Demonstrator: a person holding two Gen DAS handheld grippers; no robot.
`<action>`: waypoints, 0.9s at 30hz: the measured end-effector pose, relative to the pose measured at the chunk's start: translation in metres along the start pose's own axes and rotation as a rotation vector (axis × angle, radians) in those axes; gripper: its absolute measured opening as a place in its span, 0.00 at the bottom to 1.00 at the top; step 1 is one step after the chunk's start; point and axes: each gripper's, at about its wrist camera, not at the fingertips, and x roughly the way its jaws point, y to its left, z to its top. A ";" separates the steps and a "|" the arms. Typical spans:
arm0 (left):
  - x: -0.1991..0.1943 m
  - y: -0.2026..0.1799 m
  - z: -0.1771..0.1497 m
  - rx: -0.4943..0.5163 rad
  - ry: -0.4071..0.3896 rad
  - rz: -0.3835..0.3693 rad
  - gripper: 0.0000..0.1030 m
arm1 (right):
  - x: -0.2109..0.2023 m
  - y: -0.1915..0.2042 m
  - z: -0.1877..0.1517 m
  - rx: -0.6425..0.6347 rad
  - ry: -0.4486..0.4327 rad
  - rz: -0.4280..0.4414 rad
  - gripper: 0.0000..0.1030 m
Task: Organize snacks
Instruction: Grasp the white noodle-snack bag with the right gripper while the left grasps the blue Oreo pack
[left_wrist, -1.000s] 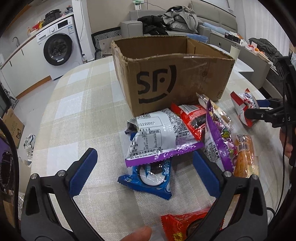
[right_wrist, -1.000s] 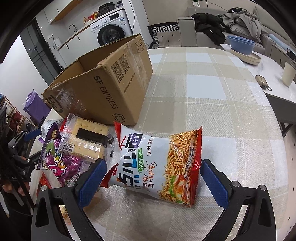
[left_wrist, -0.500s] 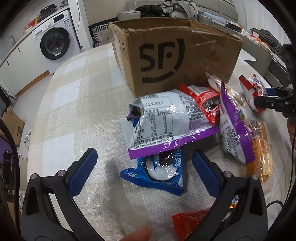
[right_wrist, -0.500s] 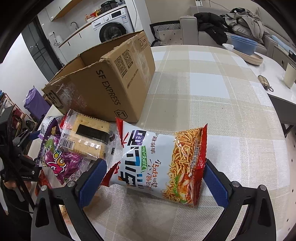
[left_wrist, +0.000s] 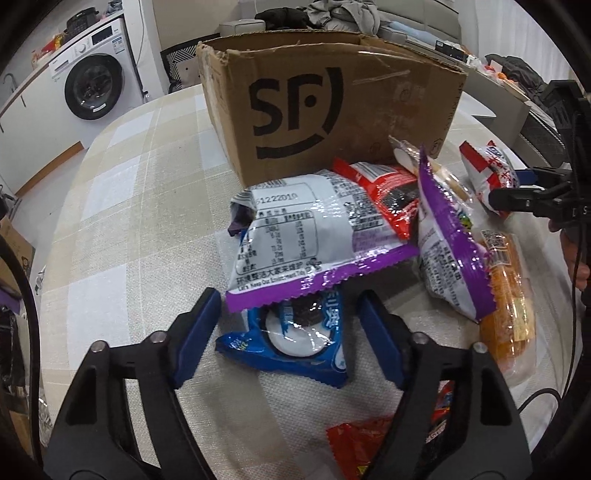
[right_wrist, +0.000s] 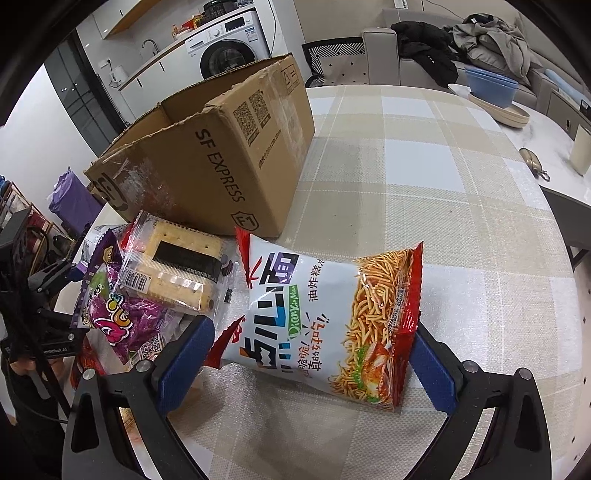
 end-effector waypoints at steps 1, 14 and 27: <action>-0.001 0.000 -0.001 0.002 -0.002 -0.003 0.64 | 0.000 0.000 0.000 -0.002 0.000 0.001 0.99; -0.015 -0.014 -0.009 0.022 -0.028 0.009 0.42 | -0.007 0.011 -0.005 -0.064 -0.023 0.033 0.77; -0.044 -0.005 -0.007 -0.032 -0.084 -0.091 0.42 | -0.019 0.014 -0.006 -0.096 -0.061 0.100 0.65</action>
